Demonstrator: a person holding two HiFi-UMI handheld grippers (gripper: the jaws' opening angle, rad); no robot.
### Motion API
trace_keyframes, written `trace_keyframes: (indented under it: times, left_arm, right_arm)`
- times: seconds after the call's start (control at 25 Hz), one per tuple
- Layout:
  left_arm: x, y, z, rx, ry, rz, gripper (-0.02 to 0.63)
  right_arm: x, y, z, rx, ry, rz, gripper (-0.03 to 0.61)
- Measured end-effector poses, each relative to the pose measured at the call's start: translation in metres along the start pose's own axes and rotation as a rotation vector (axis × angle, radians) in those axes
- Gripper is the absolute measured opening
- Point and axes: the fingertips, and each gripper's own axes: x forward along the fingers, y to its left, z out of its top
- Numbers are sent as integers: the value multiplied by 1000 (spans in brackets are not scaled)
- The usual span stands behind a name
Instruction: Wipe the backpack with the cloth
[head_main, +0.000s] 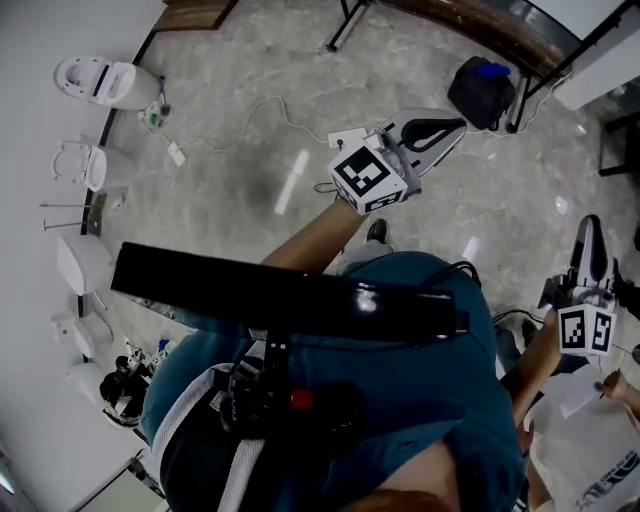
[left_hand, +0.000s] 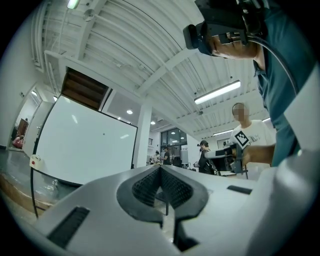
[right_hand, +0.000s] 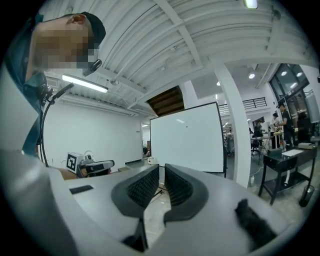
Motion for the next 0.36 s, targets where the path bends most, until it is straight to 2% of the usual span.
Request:
trace_keyframes:
  times: [0.36]
  left_arm:
    - [3, -10, 1, 11, -1, 13, -8]
  right_arm:
    - [-6, -5, 0, 6, -3, 19, 37]
